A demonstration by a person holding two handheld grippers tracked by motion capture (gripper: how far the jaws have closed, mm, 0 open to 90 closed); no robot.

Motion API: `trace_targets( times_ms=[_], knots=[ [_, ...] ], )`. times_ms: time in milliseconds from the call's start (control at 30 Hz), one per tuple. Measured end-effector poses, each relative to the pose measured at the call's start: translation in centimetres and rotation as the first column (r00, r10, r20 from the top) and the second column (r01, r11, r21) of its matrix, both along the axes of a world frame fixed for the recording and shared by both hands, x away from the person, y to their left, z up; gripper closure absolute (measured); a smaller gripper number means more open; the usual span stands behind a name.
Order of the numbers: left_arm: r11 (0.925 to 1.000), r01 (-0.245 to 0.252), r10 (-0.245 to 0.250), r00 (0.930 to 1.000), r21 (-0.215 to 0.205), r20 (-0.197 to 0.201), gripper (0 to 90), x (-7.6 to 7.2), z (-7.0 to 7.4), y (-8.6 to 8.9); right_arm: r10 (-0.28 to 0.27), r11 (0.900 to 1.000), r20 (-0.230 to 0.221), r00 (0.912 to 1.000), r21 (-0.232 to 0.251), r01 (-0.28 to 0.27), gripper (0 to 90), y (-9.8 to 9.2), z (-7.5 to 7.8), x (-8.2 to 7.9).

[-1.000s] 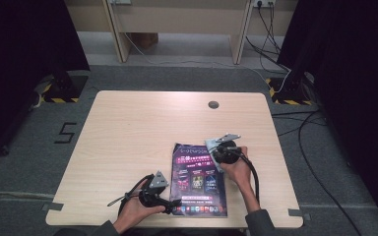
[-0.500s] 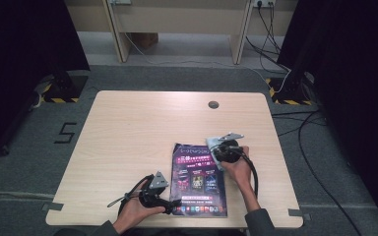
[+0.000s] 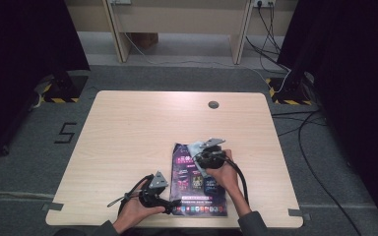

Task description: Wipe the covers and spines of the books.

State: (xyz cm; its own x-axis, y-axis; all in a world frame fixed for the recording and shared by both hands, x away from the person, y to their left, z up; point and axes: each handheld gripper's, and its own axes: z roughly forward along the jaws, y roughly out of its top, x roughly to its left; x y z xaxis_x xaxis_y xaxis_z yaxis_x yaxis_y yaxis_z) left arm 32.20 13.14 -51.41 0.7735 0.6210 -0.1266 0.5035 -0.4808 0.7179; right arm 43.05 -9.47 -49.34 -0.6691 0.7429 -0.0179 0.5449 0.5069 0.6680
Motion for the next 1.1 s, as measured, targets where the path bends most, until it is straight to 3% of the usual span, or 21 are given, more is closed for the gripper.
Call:
trace_targets(
  times_ms=[100, 133, 233, 367, 433, 500, 600, 733, 900, 1100],
  knots=[
    [1.0000, 0.001, -0.001, 1.0000, 0.005, 0.003, 15.2, 0.0, 0.0, 0.0, 0.019, 1.000, 0.004, 0.9998, -0.022, -0.019, 66.7, 0.6, 0.1, -0.2],
    [1.0000, 0.000, 0.000, 1.0000, 0.004, 0.004, 15.3, 0.0, 0.0, 0.0, 0.015, 1.000, -0.007, 0.9999, -0.008, -0.015, 66.4, 0.4, 0.1, -0.1],
    [1.0000, 0.000, 0.000, 1.0000, 0.004, 0.006, 15.3, -0.1, 0.0, 0.1, -0.052, 0.998, 0.004, 0.9986, -0.032, 0.052, 65.9, -1.2, 0.2, 0.5],
    [1.0000, 0.000, 0.000, 1.0000, -0.001, 0.005, 15.2, 0.0, 0.0, 0.0, -0.183, 0.983, 0.016, 0.9830, -0.027, 0.183, 65.7, -4.7, 0.2, 1.4],
    [1.0000, 0.001, -0.001, 1.0000, 0.000, 0.006, 15.2, 0.0, 0.0, 0.1, -0.213, 0.977, 0.004, 0.9771, -0.004, 0.213, 65.4, -5.7, 0.1, 1.6],
    [1.0000, 0.001, -0.001, 1.0000, -0.001, 0.004, 15.1, 0.0, 0.0, 0.0, -0.213, 0.977, 0.007, 0.9769, 0.006, 0.213, 65.4, -5.9, 0.0, 1.6],
    [1.0000, 0.001, -0.001, 1.0000, -0.001, 0.005, 15.0, 0.0, 0.0, 0.1, -0.198, 0.980, 0.023, 0.9799, -0.029, 0.199, 65.8, -5.2, 0.2, 1.5],
    [1.0000, 0.001, -0.001, 1.0000, 0.000, 0.007, 15.0, 0.0, -0.1, 0.1, -0.141, 0.990, 0.009, 0.9899, -0.002, 0.141, 65.5, -3.4, 0.0, 1.5],
    [0.9999, -0.008, 0.008, 0.9999, -0.013, 0.013, 15.2, -0.3, -0.2, 0.2, -0.041, 0.999, 0.012, 0.9991, -0.004, 0.041, 65.3, -0.2, 0.0, 1.0],
    [0.9996, -0.024, 0.024, 0.9994, -0.014, 0.025, 15.2, -0.6, -0.2, 0.3, 0.062, 0.998, 0.014, 0.9980, -0.005, -0.062, 65.1, 2.6, -0.1, 0.1]
  ],
)
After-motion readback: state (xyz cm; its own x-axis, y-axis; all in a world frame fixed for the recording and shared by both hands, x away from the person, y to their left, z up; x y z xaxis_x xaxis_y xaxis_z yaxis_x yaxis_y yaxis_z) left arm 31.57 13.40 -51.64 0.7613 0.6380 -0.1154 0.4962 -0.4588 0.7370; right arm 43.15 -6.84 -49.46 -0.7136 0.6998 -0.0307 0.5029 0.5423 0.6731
